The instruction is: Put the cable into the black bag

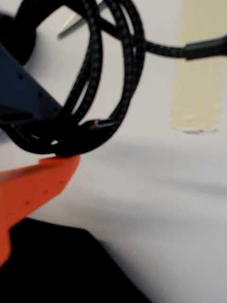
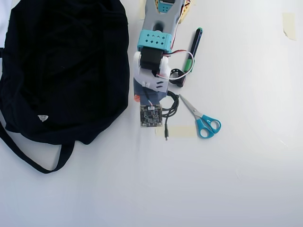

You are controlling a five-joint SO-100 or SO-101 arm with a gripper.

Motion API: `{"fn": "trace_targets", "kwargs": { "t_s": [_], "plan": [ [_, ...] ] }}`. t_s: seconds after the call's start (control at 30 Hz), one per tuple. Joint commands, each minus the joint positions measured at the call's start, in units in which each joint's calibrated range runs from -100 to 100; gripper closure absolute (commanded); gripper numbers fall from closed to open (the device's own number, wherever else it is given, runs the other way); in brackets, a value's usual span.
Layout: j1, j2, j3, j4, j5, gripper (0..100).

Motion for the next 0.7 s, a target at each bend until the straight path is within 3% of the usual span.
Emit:
{"fn": "trace_targets", "kwargs": {
  "t_s": [0.0, 0.37, 0.67],
  "plan": [
    [-0.83, -5.78, -2.38, 1.31, -4.74, 98],
    [-0.76, -9.68, -2.2, 4.24, -17.33, 98],
    [4.63, -12.91, -1.57, 8.55, -17.96, 98]
  ]
}}
